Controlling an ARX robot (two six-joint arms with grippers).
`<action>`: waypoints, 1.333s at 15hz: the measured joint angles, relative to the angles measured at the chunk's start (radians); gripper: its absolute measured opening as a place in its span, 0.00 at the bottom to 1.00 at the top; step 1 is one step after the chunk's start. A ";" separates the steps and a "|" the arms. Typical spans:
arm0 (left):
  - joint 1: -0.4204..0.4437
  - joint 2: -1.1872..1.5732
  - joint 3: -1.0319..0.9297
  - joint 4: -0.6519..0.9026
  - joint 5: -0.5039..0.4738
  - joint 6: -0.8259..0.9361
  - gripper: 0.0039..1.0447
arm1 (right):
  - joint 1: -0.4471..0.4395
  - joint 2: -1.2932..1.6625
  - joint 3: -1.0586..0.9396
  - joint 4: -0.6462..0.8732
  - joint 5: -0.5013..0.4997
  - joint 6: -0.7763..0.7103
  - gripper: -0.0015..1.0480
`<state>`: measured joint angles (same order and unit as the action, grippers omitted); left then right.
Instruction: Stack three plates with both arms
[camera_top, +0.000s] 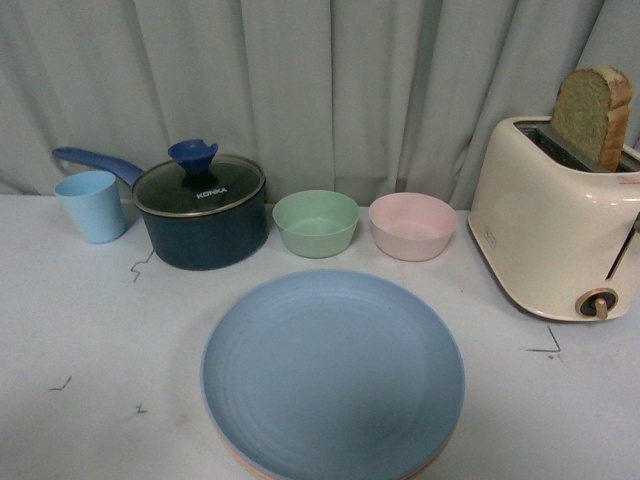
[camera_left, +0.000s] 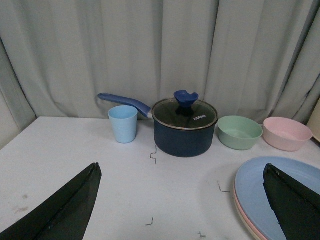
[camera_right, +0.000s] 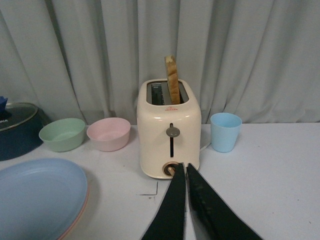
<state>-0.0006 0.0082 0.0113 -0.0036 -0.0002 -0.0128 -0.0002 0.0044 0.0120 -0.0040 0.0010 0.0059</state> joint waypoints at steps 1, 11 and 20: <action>0.000 0.000 0.000 0.000 0.000 0.000 0.94 | 0.000 0.000 0.000 0.000 0.000 -0.001 0.11; 0.000 0.000 0.000 0.000 0.000 0.000 0.94 | 0.000 0.000 0.000 0.000 0.000 0.000 0.94; 0.000 0.000 0.000 0.000 0.000 0.000 0.94 | 0.000 0.000 0.000 0.000 0.000 0.000 0.94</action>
<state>-0.0006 0.0082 0.0113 -0.0036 -0.0002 -0.0124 -0.0002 0.0044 0.0120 -0.0040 0.0010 0.0055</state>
